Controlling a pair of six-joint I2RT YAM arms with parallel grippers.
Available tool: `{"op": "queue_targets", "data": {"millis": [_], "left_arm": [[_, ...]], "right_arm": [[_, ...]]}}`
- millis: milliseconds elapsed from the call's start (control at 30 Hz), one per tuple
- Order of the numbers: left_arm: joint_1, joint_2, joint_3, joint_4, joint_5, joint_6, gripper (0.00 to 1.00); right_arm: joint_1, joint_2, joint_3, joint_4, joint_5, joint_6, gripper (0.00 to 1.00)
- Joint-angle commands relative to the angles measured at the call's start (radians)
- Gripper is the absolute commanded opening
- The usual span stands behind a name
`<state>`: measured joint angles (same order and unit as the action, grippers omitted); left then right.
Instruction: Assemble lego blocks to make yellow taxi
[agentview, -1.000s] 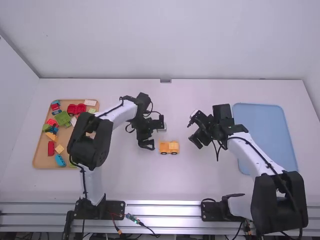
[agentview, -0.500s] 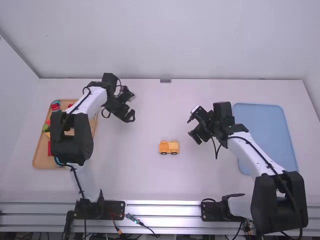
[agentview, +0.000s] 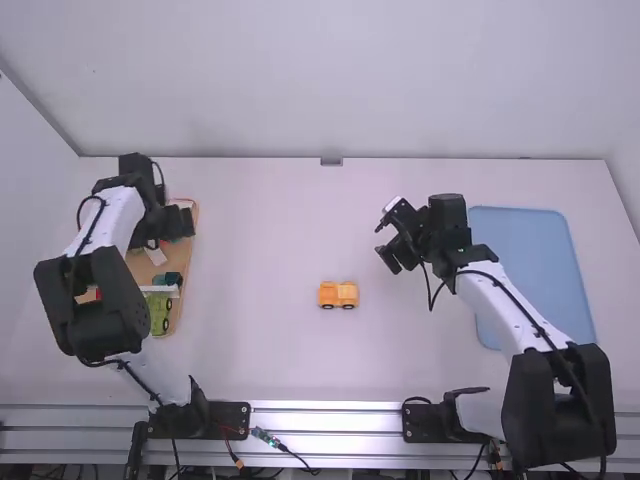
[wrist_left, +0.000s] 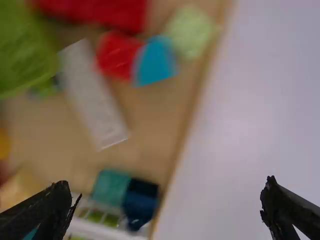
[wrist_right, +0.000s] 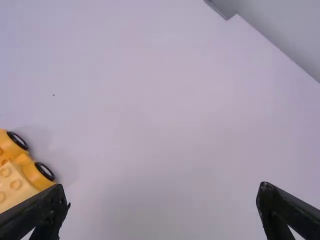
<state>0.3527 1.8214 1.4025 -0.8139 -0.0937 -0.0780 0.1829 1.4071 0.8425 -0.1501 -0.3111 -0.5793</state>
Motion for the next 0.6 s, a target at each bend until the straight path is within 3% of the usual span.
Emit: {"op": "queue_targets", "data": {"millis": [0, 133, 300, 500, 567], "left_arm": [[0.084, -0.013, -0.030, -0.025, -0.156, -0.269, 0.99], [0.190, -0.013, -0.079, -0.018, -0.138, -0.311, 0.99], [0.280, -0.013, -0.165, 0.084, -0.013, -0.167, 0.99], [0.363, -0.013, -0.249, 0.161, 0.059, -0.149, 0.99], [0.379, -0.013, -0.267, 0.178, 0.051, -0.149, 0.94]], "right_arm": [[0.000, -0.014, 0.028, 0.016, -0.002, 0.007, 0.99], [0.003, -0.014, 0.028, 0.033, -0.002, 0.008, 0.99], [0.001, -0.014, 0.028, 0.042, -0.005, 0.007, 0.99], [0.002, -0.014, 0.028, 0.047, -0.002, 0.007, 0.99], [0.001, -0.014, 0.028, 0.048, -0.005, 0.007, 0.99]]}}
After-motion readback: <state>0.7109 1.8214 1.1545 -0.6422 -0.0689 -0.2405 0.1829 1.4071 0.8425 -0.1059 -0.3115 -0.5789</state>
